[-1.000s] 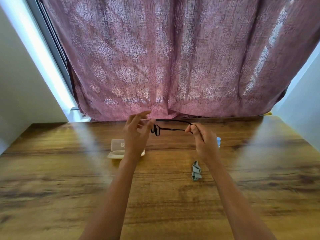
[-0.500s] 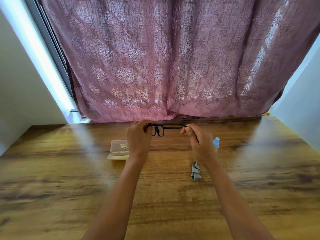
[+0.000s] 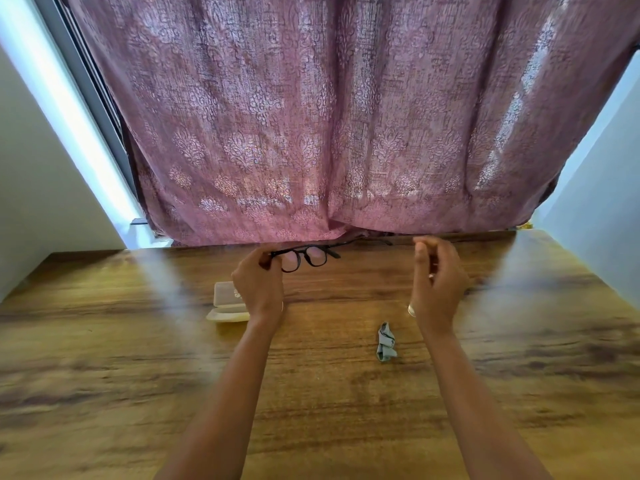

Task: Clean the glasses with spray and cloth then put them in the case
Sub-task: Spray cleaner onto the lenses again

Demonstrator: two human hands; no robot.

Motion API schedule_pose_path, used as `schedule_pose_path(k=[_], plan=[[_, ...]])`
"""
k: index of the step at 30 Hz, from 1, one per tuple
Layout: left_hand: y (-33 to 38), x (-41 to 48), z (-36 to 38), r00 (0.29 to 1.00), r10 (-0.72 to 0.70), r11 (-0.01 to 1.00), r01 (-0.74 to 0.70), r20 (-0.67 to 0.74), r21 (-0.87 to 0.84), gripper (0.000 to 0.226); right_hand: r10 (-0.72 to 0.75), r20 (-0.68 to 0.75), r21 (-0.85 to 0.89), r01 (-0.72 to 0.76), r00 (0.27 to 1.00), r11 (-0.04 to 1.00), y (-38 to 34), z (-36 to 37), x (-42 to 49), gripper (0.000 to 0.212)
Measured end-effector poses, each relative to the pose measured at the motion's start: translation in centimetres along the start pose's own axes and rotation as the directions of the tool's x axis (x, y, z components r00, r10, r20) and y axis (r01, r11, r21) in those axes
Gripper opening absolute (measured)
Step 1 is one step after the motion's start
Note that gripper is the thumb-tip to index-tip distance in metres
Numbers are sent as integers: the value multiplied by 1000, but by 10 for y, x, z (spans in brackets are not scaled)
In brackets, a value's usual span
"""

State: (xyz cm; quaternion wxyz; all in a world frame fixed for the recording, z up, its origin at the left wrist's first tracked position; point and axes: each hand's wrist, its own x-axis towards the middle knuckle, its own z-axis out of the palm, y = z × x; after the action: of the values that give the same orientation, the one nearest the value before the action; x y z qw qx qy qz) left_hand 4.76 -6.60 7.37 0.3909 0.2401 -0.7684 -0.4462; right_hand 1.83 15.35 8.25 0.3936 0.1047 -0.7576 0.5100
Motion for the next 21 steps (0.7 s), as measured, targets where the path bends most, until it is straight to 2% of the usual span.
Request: schedule_pose_path(k=[3,7,14,21], plan=[[-8,2,4,987,-163,984,163,5,-76,13,125,-71,-106,-132,990,985,28,-2,-1,8],[-13,8,14,944,-329,929,329,27,-169,13,335,-42,-232,-336,941,913,63,0,-11,16],[-19,14,33,913,-402,900,407,64,-156,14,495,22,-359,-456,868,814,91,9,-28,41],[-26,15,46,911,-401,901,411,91,-142,10,602,125,-432,-503,788,749,113,16,-39,30]])
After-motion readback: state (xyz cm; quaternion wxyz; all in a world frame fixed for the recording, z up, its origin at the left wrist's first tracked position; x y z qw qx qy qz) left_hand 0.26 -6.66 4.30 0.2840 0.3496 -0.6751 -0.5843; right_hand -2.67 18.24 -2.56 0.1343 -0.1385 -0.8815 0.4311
